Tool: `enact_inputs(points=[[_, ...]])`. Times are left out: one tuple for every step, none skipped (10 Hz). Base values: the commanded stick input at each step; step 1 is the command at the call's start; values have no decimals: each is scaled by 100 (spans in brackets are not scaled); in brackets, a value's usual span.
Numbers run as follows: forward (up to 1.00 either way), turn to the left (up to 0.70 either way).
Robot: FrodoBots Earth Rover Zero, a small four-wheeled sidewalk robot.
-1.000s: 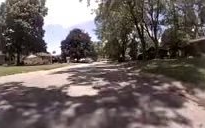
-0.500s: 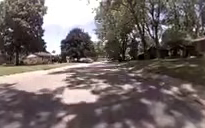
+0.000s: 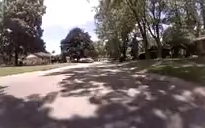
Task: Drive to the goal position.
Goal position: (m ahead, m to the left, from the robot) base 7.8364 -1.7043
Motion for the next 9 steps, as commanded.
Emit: enact_inputs(points=[[70,0],[70,0],[70,0],[70,0],[70,0],[70,0],[70,0],[70,0],[70,0]])
